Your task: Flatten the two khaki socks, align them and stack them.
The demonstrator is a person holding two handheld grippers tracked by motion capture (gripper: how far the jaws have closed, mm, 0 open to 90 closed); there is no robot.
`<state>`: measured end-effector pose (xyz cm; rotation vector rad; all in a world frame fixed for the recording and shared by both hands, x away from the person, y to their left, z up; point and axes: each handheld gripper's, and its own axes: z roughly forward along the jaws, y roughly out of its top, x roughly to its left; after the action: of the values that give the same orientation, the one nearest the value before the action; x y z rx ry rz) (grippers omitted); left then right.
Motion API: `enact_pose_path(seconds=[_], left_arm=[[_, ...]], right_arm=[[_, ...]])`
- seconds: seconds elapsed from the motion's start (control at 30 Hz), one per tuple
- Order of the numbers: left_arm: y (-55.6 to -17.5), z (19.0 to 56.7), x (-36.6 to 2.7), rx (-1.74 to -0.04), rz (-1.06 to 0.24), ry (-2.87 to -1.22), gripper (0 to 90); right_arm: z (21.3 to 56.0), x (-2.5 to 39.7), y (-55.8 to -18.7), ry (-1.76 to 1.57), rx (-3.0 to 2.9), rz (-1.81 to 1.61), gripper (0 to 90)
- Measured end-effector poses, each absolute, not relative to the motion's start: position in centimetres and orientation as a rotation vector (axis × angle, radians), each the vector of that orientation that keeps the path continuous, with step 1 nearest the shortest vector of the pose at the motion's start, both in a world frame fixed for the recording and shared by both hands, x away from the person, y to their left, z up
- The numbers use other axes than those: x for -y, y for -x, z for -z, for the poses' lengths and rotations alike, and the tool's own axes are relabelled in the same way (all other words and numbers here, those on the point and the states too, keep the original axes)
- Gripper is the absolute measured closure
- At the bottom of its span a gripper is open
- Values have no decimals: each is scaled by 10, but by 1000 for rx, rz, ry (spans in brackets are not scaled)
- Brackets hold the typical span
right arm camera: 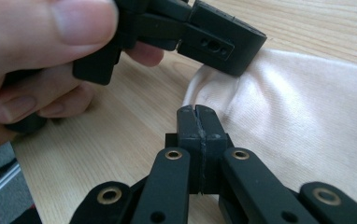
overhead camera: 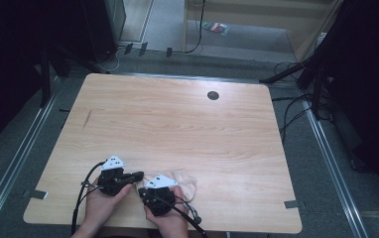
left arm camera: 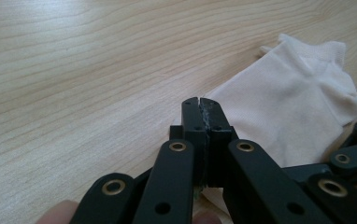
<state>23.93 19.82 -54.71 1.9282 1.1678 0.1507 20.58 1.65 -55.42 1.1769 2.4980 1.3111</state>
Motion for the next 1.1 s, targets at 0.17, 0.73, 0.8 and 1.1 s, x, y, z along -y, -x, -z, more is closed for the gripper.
enact_pose_path(seconds=[0.17, 0.73, 0.8, 1.1], left_arm=[[-241, 549, -198, -1190, -206, -1951, 900], [-218, 536, -208, -1134, -121, -1905, 900], [-217, 541, -208, -1148, -114, -1926, 900], [-214, 548, -210, -1167, -155, -2019, 900]], right_arm=[[552, -21, -199, -1070, -2499, -1236, 900], [555, -20, -193, -1011, -2472, -1249, 900], [555, -19, -193, -1014, -2472, -1251, 900], [555, -18, -192, -1011, -2466, -1241, 900]])
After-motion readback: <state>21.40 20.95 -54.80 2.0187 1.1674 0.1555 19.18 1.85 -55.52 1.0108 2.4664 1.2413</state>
